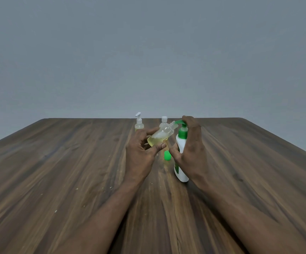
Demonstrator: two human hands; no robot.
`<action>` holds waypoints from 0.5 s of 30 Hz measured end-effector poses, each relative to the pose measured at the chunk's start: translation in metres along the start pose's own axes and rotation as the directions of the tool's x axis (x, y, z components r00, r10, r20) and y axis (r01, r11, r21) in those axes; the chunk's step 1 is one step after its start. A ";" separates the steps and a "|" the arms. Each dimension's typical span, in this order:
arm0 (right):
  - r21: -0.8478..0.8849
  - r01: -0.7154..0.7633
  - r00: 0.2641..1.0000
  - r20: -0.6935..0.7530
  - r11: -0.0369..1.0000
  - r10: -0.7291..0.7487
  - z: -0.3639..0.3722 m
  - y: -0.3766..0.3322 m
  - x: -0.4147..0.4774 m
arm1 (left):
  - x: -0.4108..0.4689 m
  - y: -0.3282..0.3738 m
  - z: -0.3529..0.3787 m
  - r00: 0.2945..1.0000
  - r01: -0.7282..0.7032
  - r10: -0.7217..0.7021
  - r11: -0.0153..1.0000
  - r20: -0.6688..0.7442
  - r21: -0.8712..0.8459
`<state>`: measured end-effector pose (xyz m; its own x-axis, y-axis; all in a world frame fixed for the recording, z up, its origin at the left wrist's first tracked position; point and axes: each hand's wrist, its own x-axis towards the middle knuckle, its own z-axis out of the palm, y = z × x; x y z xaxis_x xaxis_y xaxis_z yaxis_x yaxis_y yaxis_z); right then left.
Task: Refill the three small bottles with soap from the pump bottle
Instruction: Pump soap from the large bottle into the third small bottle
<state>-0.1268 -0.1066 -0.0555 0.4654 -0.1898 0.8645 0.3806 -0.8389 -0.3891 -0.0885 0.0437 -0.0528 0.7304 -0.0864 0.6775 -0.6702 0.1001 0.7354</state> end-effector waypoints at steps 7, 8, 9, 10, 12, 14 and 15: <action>0.036 -0.001 0.999 -0.034 0.999 0.002 0.001 -0.001 -0.001 | -0.001 -0.002 0.001 1.000 0.024 -0.024 1.000 0.013 0.003; 0.038 0.005 0.999 -0.042 0.999 -0.003 0.000 -0.001 -0.001 | -0.001 -0.003 0.001 1.000 0.024 -0.024 1.000 0.010 0.009; 0.038 0.006 0.999 -0.046 0.999 -0.004 0.000 -0.001 -0.001 | -0.002 -0.003 0.001 1.000 0.026 -0.026 1.000 0.005 0.010; 0.037 0.004 0.999 -0.046 0.999 -0.002 0.000 -0.001 -0.001 | -0.002 -0.003 0.001 1.000 0.029 -0.029 1.000 0.001 0.008; 0.029 -0.005 1.000 -0.028 1.000 0.006 -0.001 -0.002 -0.001 | -0.002 -0.003 0.001 1.000 0.029 -0.028 1.000 -0.004 0.008; 0.021 -0.011 1.000 0.005 1.000 0.011 -0.002 -0.003 -0.001 | -0.003 -0.002 0.002 1.000 0.025 -0.024 1.000 -0.004 0.010; 0.012 -0.011 1.000 0.013 1.000 0.011 -0.002 -0.003 0.000 | -0.003 -0.001 0.002 1.000 0.025 -0.025 1.000 -0.001 0.011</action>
<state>-0.1300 -0.1050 -0.0538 0.4798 -0.1921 0.8561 0.3853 -0.8304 -0.4023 -0.0897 0.0415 -0.0555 0.7471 -0.0877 0.6589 -0.6532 0.0870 0.7522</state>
